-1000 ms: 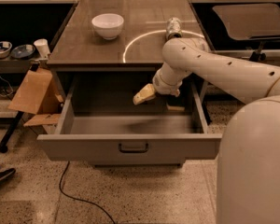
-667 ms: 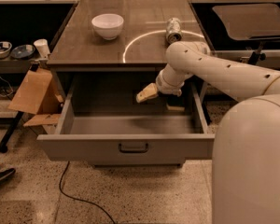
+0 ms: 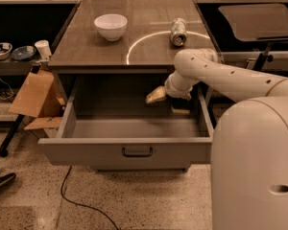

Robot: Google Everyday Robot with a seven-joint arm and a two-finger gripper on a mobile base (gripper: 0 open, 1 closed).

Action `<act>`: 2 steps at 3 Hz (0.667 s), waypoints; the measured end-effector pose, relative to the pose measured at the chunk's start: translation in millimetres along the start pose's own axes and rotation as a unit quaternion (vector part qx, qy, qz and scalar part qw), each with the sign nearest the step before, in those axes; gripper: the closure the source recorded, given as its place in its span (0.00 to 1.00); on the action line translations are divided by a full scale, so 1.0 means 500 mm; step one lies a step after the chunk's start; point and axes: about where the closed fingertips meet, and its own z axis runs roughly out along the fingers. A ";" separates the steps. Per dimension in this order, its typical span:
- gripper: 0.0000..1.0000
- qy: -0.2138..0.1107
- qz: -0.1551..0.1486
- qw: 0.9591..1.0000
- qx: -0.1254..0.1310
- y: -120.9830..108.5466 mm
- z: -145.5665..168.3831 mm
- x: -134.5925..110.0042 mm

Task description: Pick sponge from top drawer and place on counter

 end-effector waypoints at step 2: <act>0.00 -0.012 0.067 0.997 0.047 -0.068 -0.024 0.055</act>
Offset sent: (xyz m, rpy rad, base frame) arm -0.0316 -0.0563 -0.0019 -0.0491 -0.0159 -0.2261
